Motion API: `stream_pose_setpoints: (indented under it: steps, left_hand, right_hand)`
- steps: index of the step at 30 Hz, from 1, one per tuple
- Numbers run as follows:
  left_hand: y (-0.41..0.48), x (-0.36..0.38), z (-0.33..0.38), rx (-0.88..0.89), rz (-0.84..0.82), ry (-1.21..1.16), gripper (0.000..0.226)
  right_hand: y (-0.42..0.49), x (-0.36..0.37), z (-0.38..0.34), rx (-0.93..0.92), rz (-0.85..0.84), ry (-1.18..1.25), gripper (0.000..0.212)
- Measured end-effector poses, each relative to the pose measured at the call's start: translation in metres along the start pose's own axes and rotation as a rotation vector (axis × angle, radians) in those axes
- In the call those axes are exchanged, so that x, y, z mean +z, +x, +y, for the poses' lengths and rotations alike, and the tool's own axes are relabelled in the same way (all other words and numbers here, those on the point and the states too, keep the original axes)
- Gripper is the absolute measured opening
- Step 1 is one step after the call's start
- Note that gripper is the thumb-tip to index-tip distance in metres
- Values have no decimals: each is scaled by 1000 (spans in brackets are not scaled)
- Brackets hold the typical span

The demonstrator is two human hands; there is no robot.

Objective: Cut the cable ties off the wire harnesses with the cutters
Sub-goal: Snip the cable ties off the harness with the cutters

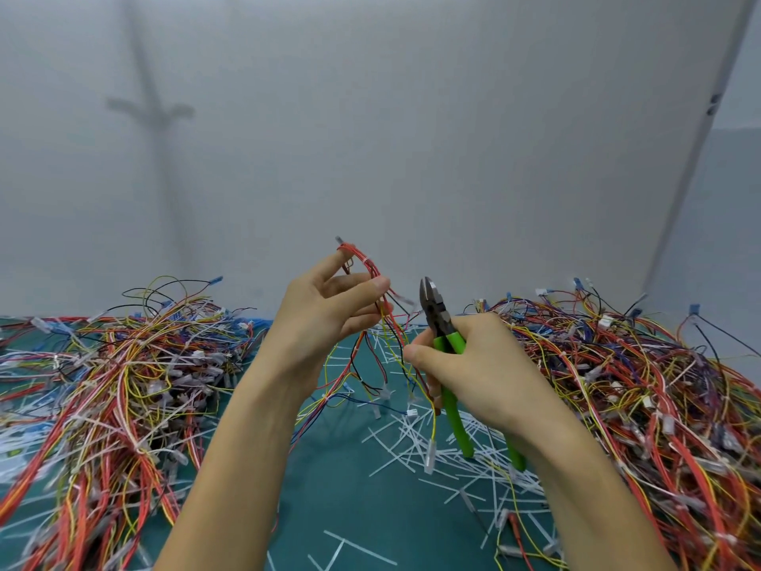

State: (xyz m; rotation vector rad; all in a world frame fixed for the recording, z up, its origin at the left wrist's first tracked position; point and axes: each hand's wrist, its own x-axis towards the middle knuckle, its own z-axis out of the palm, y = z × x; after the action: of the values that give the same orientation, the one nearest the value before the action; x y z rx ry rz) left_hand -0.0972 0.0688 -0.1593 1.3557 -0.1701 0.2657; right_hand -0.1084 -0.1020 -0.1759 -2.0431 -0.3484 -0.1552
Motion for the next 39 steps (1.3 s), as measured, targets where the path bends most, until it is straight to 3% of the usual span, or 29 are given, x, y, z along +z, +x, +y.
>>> stream_pose_setpoints:
  steps: [5,9,13,16,18,21,25,27,30,32,35,37,39]
  left_hand:
    - [0,-1,0,17,24,-51,79]
    - [3,-2,-2,45,94,-134,79]
    - [5,-6,-2,58,107,-117,90]
    - [4,-4,-2,59,70,-41,92]
    - [4,-4,-2,53,41,-3,82]
    - [7,-6,-5,-17,9,31,44]
    - [13,-16,-6,-318,-55,-413,60]
    - [13,-21,-4,-414,-132,-649,69]
    - [12,-21,-2,-472,-217,-798,75]
    - [12,-18,-1,-468,-208,-893,69]
    - [16,-18,-8,-462,-67,-1076,43]
    - [20,-22,-14,-444,22,-1079,28]
    - [20,-25,-17,-439,38,-1052,28]
  right_hand:
    - [-1,-1,-2,36,-42,137,16]
    - [-1,-6,1,60,23,134,13]
    - [-4,-10,-1,58,8,177,22]
    - [-5,-9,-3,35,-16,149,11]
    - [-5,-8,-4,29,-3,136,10]
    - [-4,-9,-3,29,47,139,11]
    - [-2,-15,-3,-3,73,158,12]
    - [-4,-19,-3,-12,1,126,13]
    - [-7,-21,-4,-5,-167,25,13]
    - [-8,-18,-5,-4,-240,-34,12]
    - [-9,-16,-5,0,-263,-51,10]
    - [-9,-17,-5,5,-269,-38,8]
    - [-9,-19,-5,6,-247,-16,9]
